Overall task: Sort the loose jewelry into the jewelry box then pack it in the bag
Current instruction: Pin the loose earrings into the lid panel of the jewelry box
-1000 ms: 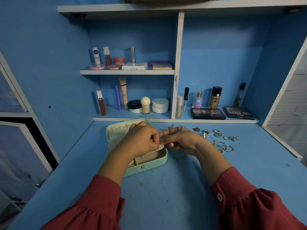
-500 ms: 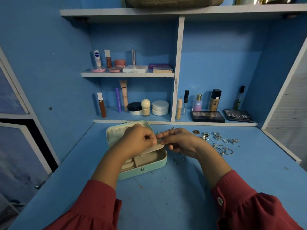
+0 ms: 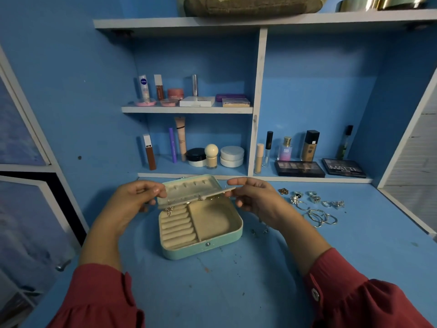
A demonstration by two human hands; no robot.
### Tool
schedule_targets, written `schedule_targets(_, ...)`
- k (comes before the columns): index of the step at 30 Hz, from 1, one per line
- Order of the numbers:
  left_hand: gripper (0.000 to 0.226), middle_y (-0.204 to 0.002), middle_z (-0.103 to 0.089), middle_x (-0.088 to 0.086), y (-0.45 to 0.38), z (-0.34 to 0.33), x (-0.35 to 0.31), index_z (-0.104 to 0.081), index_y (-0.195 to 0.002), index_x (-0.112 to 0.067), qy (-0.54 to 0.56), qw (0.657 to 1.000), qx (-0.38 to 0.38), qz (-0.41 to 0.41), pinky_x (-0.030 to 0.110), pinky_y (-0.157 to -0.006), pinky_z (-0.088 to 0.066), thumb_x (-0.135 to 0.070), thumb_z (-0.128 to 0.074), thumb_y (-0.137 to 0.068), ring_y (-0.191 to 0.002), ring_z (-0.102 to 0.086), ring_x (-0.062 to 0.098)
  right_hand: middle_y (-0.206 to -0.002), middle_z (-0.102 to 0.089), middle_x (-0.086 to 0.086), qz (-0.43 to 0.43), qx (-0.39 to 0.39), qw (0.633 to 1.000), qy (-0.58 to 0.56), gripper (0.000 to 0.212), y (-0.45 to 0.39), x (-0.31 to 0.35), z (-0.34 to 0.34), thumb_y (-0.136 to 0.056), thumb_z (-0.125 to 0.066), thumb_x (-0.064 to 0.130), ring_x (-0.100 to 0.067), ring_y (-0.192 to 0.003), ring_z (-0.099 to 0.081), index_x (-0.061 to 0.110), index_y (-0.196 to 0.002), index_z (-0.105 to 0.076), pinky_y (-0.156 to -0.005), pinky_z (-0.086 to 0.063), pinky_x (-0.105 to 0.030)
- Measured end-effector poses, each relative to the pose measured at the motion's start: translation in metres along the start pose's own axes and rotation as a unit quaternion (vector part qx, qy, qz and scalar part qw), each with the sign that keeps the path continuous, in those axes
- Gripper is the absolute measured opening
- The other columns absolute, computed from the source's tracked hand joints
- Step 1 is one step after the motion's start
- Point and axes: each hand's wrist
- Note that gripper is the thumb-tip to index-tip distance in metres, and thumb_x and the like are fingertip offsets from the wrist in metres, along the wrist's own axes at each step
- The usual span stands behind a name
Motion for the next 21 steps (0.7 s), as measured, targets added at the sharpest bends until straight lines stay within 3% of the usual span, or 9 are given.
schedule_targets(4, 0.026, -0.084, -0.075, 0.004, -0.001, 0.007, 0.008, -0.069, -0.095, -0.007, 0.055, 0.997, 0.032, 0.044, 0.018, -0.058, -0.053, 0.013, -0.056, -0.084, -0.069, -0.069, 0.008, -0.099, -0.073, -0.007, 0.034, -0.004, 0.999, -0.015, 0.028, -0.001, -0.002, -0.002, -0.09, -0.052, -0.003, -0.015, -0.065, -0.061, 0.013, -0.111, -0.063, -0.057, -0.044, -0.021)
schedule_targets(6, 0.031, -0.079, -0.075, 0.005, -0.001, 0.009, 0.01, -0.068, -0.092, -0.006, 0.068, 0.995, 0.042, 0.056, 0.019, -0.063, -0.055, 0.02, -0.057, -0.079, -0.07, -0.07, 0.01, -0.106, -0.072, -0.003, 0.042, -0.003, 0.999, -0.013, 0.033, -0.001, -0.002, -0.002, -0.09, -0.05, -0.005, -0.015, -0.072, -0.065, 0.013, -0.115, -0.062, -0.059, -0.046, -0.022)
schedule_targets(9, 0.024, -0.088, -0.074, 0.011, -0.002, 0.008, 0.012, -0.075, -0.082, -0.009, 0.05, 0.996, 0.048, 0.059, 0.032, -0.084, -0.051, 0.012, -0.067, -0.075, -0.082, -0.067, 0.02, -0.109, -0.072, 0.0, 0.043, -0.009, 0.999, -0.003, 0.034, 0.0, 0.0, -0.001, -0.091, -0.05, -0.006, -0.016, -0.077, -0.066, 0.013, -0.115, -0.062, -0.06, -0.047, -0.022)
schedule_targets(13, 0.019, -0.083, -0.074, 0.01, -0.005, 0.006, 0.017, -0.079, -0.072, -0.019, 0.048, 0.997, 0.03, 0.057, 0.041, -0.091, -0.047, 0.0, -0.073, -0.074, -0.088, -0.061, 0.029, -0.097, -0.074, -0.008, 0.044, -0.042, 0.993, 0.1, 0.02, 0.004, 0.003, 0.006, -0.088, -0.061, 0.0, -0.013, -0.071, -0.061, 0.011, -0.102, -0.07, -0.059, -0.044, -0.021)
schedule_targets(15, 0.014, -0.085, -0.074, 0.011, -0.006, 0.005, 0.019, -0.078, -0.075, -0.013, 0.054, 0.997, 0.027, 0.051, 0.038, -0.087, -0.048, -0.002, -0.071, -0.078, -0.087, -0.061, 0.027, -0.089, -0.074, -0.009, 0.036, -0.058, 0.98, 0.185, 0.012, 0.008, 0.007, 0.009, -0.084, -0.068, 0.005, -0.01, -0.065, -0.055, 0.011, -0.093, -0.074, -0.058, -0.041, -0.022)
schedule_targets(19, 0.013, -0.08, -0.073, 0.008, -0.008, 0.001, 0.02, -0.073, -0.088, -0.01, 0.08, 0.996, 0.016, 0.041, 0.026, -0.071, -0.05, 0.0, -0.066, -0.084, -0.078, -0.062, 0.019, -0.072, -0.073, 0.006, 0.008, -0.05, 0.939, 0.339, 0.002, 0.013, 0.012, 0.007, -0.08, -0.075, 0.018, 0.0, -0.052, -0.05, 0.018, -0.08, -0.078, -0.051, -0.042, -0.018)
schedule_targets(21, 0.013, -0.079, -0.074, 0.003, -0.009, -0.001, 0.021, -0.072, -0.09, -0.01, 0.088, 0.995, 0.018, 0.042, 0.02, -0.062, -0.05, 0.0, -0.065, -0.085, -0.073, -0.062, 0.014, -0.071, -0.072, 0.006, -0.002, -0.056, 0.92, 0.388, 0.008, 0.013, 0.012, 0.004, -0.077, -0.078, 0.028, 0.001, -0.052, -0.05, 0.021, -0.081, -0.078, -0.052, -0.044, -0.02)
Point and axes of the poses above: each hand's wrist, its own y-axis away from the middle knuckle, its own z-axis out of the back of the hand, x = y × z
